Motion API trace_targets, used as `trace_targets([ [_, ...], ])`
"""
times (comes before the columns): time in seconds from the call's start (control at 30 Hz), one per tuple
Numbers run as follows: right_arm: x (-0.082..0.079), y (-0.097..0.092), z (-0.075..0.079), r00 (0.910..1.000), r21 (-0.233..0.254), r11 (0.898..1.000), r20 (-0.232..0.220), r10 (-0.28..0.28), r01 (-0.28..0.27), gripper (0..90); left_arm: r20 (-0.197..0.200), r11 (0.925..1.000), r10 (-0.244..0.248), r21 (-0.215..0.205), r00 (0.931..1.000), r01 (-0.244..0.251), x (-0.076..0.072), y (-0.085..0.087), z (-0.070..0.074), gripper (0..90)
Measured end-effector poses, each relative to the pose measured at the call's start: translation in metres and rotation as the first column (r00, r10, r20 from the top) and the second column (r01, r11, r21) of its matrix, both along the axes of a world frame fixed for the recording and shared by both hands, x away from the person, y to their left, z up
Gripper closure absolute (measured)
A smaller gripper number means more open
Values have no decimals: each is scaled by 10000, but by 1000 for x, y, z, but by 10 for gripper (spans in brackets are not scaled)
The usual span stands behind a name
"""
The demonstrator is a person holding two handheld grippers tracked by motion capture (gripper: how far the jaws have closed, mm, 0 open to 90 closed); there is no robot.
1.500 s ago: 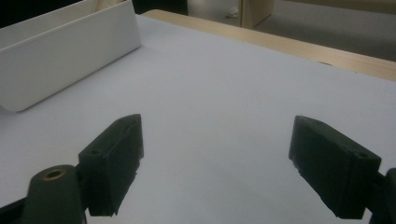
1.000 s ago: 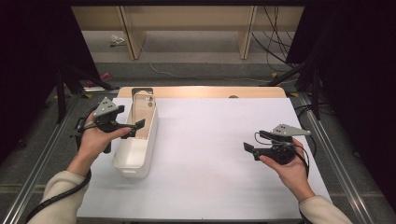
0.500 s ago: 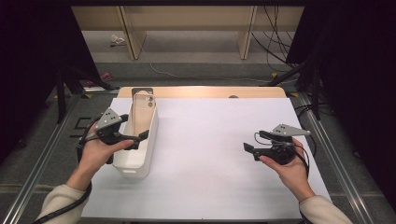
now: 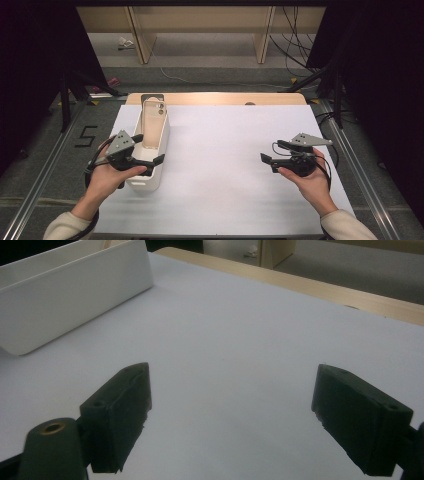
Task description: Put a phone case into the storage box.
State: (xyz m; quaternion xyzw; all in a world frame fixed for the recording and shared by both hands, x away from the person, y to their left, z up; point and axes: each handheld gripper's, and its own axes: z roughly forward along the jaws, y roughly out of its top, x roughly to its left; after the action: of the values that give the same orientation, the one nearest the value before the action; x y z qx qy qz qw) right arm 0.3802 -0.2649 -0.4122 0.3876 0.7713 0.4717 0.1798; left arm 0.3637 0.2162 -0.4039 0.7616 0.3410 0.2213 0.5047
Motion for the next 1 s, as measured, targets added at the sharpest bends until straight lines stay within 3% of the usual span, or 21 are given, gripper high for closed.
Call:
trace_targets([
  [0.27,0,0,-1,10000,-12,10000,-26,52,-52,169,-50,9998,-199,76,9998,199,-11,-6,-6,0],
  [1.0,-1,3,-2,9998,-52,9998,-39,203,-203,169,360,9970,-610,505,9975,592,-31,-15,-26,0],
])
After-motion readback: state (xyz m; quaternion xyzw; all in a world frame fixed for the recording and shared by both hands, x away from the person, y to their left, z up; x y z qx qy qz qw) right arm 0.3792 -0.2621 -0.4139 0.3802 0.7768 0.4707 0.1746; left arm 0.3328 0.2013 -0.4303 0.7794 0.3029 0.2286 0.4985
